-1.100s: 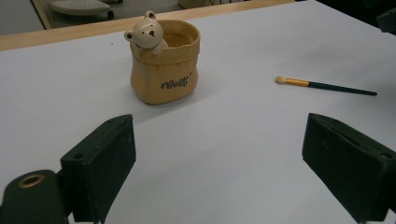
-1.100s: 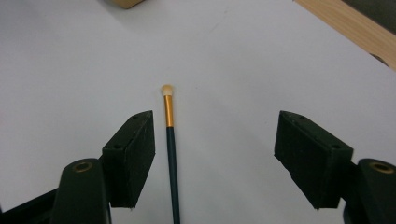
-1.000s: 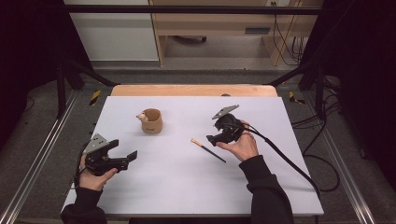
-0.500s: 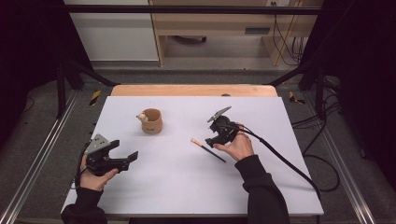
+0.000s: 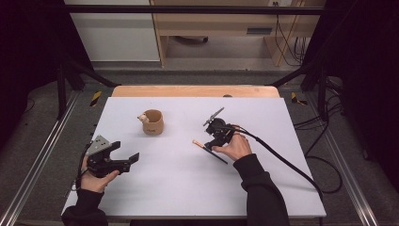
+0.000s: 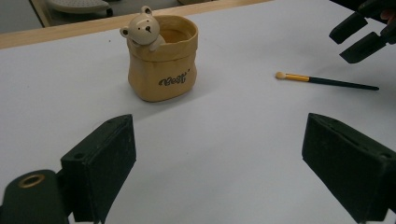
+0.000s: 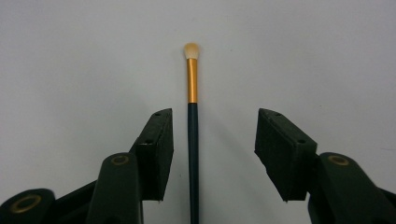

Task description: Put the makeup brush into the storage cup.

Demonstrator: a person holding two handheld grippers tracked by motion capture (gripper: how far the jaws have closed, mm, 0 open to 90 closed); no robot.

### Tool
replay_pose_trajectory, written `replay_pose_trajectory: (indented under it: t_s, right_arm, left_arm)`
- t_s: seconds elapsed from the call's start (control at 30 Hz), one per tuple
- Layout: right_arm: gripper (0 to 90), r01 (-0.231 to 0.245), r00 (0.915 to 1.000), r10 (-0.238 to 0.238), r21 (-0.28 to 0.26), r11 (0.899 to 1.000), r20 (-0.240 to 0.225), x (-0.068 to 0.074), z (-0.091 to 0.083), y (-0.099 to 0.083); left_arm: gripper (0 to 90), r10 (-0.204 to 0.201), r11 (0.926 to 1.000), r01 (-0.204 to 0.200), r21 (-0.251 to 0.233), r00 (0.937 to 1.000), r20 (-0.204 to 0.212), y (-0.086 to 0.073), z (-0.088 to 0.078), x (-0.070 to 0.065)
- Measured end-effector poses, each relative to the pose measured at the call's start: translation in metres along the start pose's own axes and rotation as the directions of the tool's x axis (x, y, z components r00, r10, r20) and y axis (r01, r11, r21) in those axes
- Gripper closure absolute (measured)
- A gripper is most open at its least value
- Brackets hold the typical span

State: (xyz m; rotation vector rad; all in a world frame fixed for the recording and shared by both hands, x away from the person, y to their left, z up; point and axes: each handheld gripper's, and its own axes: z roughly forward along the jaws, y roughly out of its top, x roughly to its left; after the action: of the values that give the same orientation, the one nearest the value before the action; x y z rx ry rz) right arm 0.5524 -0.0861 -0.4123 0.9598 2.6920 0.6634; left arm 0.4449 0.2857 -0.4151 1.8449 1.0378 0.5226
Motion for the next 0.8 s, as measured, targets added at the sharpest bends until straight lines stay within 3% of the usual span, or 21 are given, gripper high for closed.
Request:
replay_pose_trajectory:
  t_s: [0.8]
  right_arm:
    - [62.2, 0.021, 0.9975, -0.014, 0.099, 0.995, -0.069, -0.004, 0.024, 0.002]
  left_arm:
    - [9.2, 0.001, 0.9999, -0.001, 0.010, 1.0000, -0.001, -0.001, 0.002, 0.001]
